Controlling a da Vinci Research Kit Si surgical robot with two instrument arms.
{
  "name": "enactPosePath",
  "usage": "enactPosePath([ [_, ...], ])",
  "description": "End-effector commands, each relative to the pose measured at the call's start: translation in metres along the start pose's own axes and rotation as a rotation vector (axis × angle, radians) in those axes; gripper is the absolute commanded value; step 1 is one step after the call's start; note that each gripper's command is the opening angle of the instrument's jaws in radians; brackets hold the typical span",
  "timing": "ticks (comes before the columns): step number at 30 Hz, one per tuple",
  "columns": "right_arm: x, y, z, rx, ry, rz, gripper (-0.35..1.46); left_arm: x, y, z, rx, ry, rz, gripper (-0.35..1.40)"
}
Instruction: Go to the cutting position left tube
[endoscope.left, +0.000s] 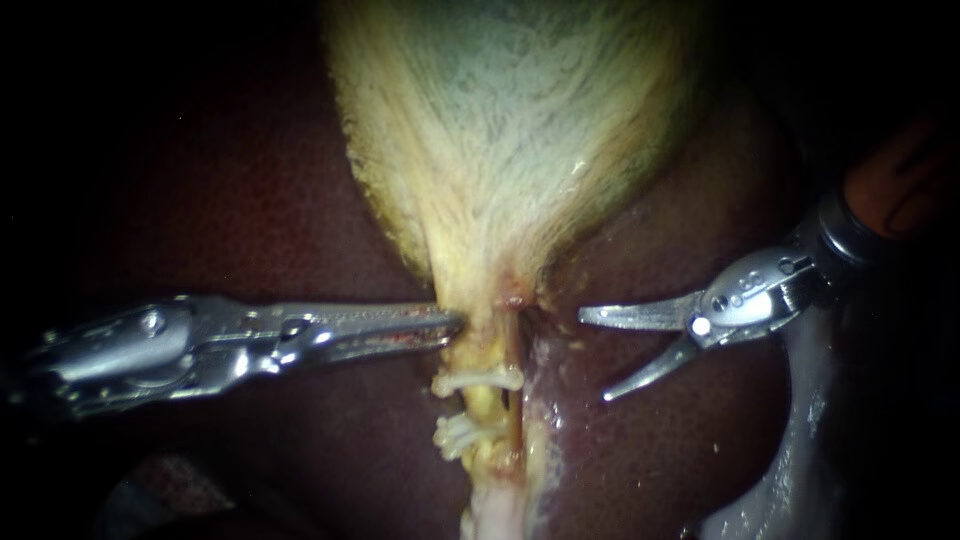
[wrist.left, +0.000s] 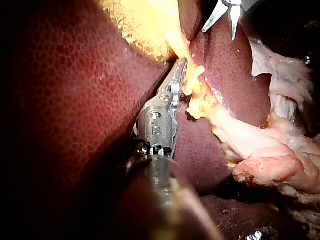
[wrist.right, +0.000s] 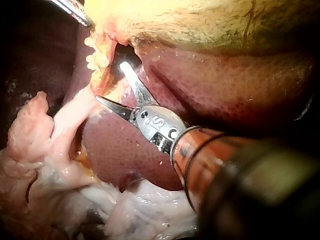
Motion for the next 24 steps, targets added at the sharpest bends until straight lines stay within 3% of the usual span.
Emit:
enactPosePath([
  [1, -0.0001, -0.0003, 0.0003, 0.010, 0.004, -0.001, 1.43, 0.0000, 0.0000, -0.0003, 0.001, 0.000, 0.000, -0.35],
  [7, -0.0004, -0.0031, 0.0032, 0.073, 0.019, -0.026, 1.43, -0.0001, 0.0006, -0.0028, 0.004, 0.001, 0.000, -0.35],
  [14, -0.0021, -0.0068, 0.0092, 0.157, 0.000, 0.065, 1.43, -0.0004, 0.0015, -0.0056, -0.014, 0.002, -0.003, -0.35],
  [19, -0.0037, -0.0075, 0.0120, 0.197, -0.024, 0.116, 1.40, -0.0005, 0.0015, -0.0061, -0.016, 0.002, -0.004, -0.35],
  [24, -0.0049, -0.0072, 0.0137, 0.205, -0.040, 0.150, 1.38, -0.0008, 0.0009, -0.0063, -0.019, 0.002, -0.005, -0.35],
])
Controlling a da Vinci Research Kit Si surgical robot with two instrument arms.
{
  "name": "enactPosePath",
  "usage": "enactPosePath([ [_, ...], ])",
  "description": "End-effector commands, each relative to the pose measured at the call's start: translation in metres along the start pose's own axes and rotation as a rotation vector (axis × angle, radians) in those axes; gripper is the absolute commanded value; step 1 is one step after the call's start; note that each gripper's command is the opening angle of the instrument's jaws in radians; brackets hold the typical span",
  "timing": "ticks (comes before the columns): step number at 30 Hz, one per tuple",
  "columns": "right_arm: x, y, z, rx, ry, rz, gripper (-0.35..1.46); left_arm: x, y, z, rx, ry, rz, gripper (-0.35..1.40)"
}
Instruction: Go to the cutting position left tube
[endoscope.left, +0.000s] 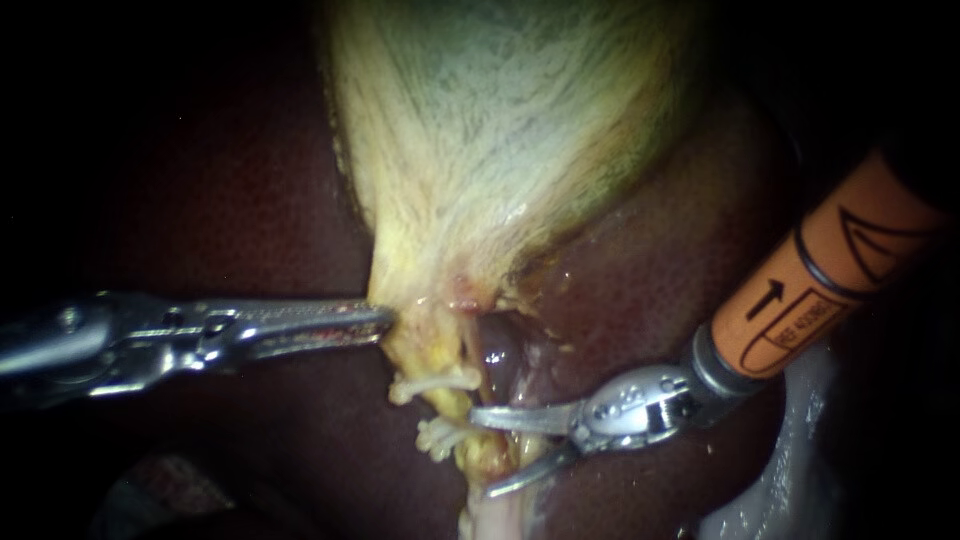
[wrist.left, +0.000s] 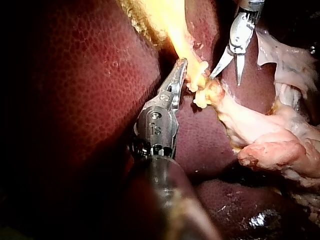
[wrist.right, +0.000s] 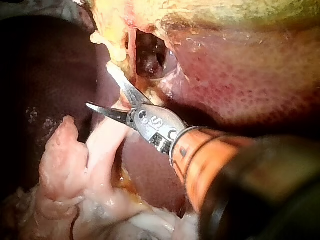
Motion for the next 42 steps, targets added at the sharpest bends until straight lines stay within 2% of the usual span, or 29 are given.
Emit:
enactPosePath([
  [1, -0.0002, 0.0002, 0.0000, -0.002, -0.002, 0.002, 1.38, -0.0001, -0.0002, 0.0000, -0.002, 0.000, 0.000, -0.35],
  [12, -0.0009, 0.0018, -0.0001, -0.024, -0.032, 0.004, 1.36, -0.0005, -0.0014, -0.0005, -0.010, -0.001, -0.001, -0.35],
  [18, -0.0012, 0.0025, -0.0004, -0.043, -0.062, 0.008, 1.36, -0.0006, -0.0020, -0.0009, -0.006, 0.000, -0.002, -0.35],
  [27, -0.0009, 0.0029, 0.0008, -0.050, -0.065, 0.010, 1.36, -0.0007, -0.0026, -0.0008, -0.002, 0.000, -0.001, -0.35],
  [37, -0.0003, 0.0018, 0.0045, 0.027, -0.063, -0.009, 1.33, -0.0006, -0.0020, 0.0002, -0.003, -0.001, -0.001, -0.35],
  [42, 0.0001, 0.0018, 0.0060, 0.053, -0.038, -0.029, 1.33, -0.0005, -0.0015, 0.0008, -0.003, -0.001, -0.001, -0.35],
])
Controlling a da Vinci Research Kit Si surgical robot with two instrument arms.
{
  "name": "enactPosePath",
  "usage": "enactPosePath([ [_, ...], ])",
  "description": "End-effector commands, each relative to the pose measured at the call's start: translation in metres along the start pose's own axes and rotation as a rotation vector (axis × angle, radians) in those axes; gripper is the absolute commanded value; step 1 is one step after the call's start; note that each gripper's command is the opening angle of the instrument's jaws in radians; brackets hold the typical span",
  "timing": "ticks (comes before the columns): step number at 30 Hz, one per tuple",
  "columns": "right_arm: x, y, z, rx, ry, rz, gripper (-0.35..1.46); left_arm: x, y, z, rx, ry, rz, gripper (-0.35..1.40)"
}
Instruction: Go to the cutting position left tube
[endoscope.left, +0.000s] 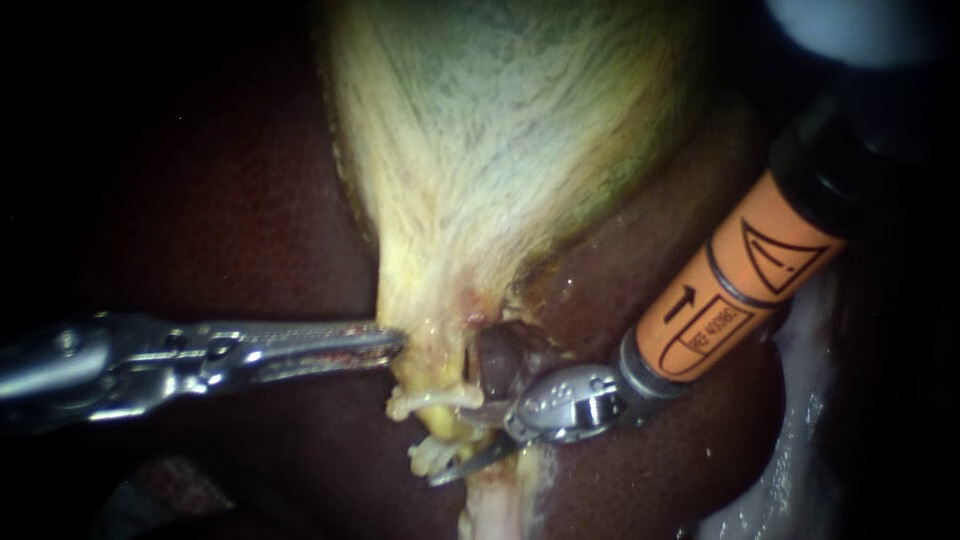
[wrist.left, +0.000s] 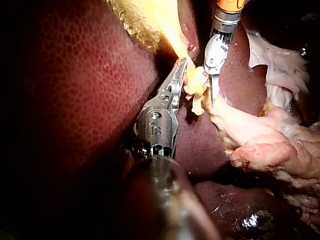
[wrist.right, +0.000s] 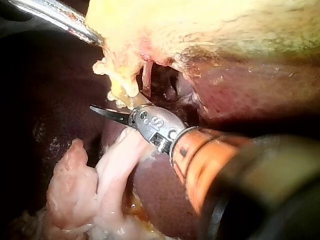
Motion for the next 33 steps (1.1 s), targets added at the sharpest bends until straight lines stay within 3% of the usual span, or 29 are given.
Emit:
enactPosePath([
  [1, 0.0001, 0.0001, 0.0002, 0.001, 0.007, -0.002, 1.31, 0.0000, 0.0001, 0.0001, 0.000, 0.000, -0.001, -0.35],
  [14, 0.0005, 0.0013, 0.0013, -0.005, 0.016, 0.001, 1.30, -0.0001, 0.0000, 0.0003, -0.002, 0.000, 0.004, -0.35],
  [33, 0.0005, 0.0014, 0.0013, -0.005, 0.016, 0.001, 1.30, -0.0001, 0.0000, 0.0004, -0.002, 0.000, 0.004, -0.35],
])
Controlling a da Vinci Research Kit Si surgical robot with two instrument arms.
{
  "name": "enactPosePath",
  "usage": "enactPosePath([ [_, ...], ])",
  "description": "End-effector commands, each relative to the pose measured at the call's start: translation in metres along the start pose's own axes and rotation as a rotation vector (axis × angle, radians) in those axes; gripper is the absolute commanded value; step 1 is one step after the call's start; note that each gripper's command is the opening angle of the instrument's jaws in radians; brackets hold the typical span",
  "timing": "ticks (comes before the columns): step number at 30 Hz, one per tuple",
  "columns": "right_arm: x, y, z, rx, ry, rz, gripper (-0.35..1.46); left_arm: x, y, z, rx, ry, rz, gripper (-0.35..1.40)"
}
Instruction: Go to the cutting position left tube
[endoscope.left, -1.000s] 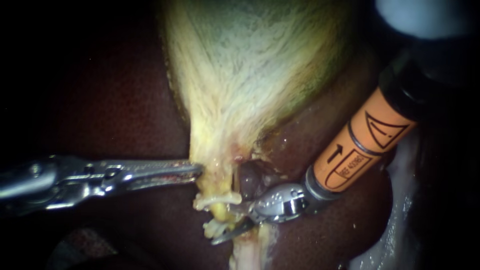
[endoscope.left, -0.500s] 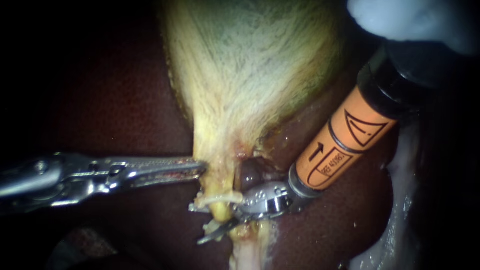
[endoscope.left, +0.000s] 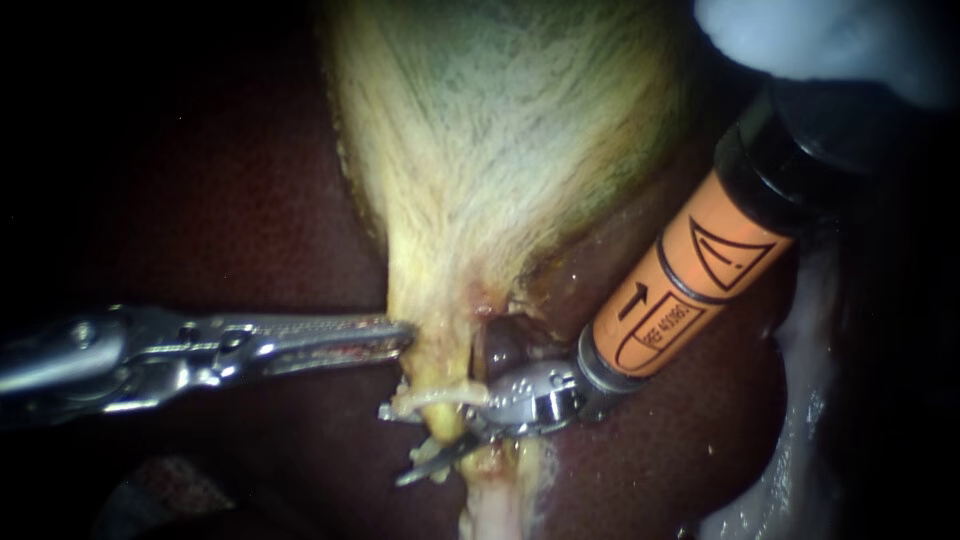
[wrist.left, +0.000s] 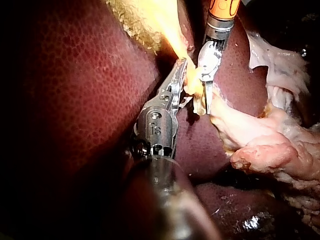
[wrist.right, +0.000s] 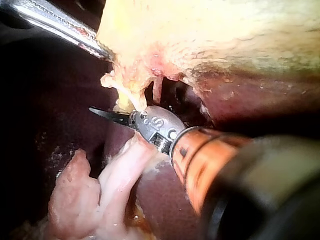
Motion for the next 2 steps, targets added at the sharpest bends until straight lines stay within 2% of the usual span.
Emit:
enactPosePath([
  [1, 0.0000, 0.0000, 0.0000, 0.000, 0.000, 0.000, 1.30, 0.0000, 0.0000, 0.0000, 0.000, 0.000, 0.000, -0.35],
  [2, 0.0000, 0.0000, 0.0000, 0.000, 0.000, 0.000, 1.30, 0.0000, 0.0000, 0.0000, 0.000, 0.000, 0.000, -0.35],
])
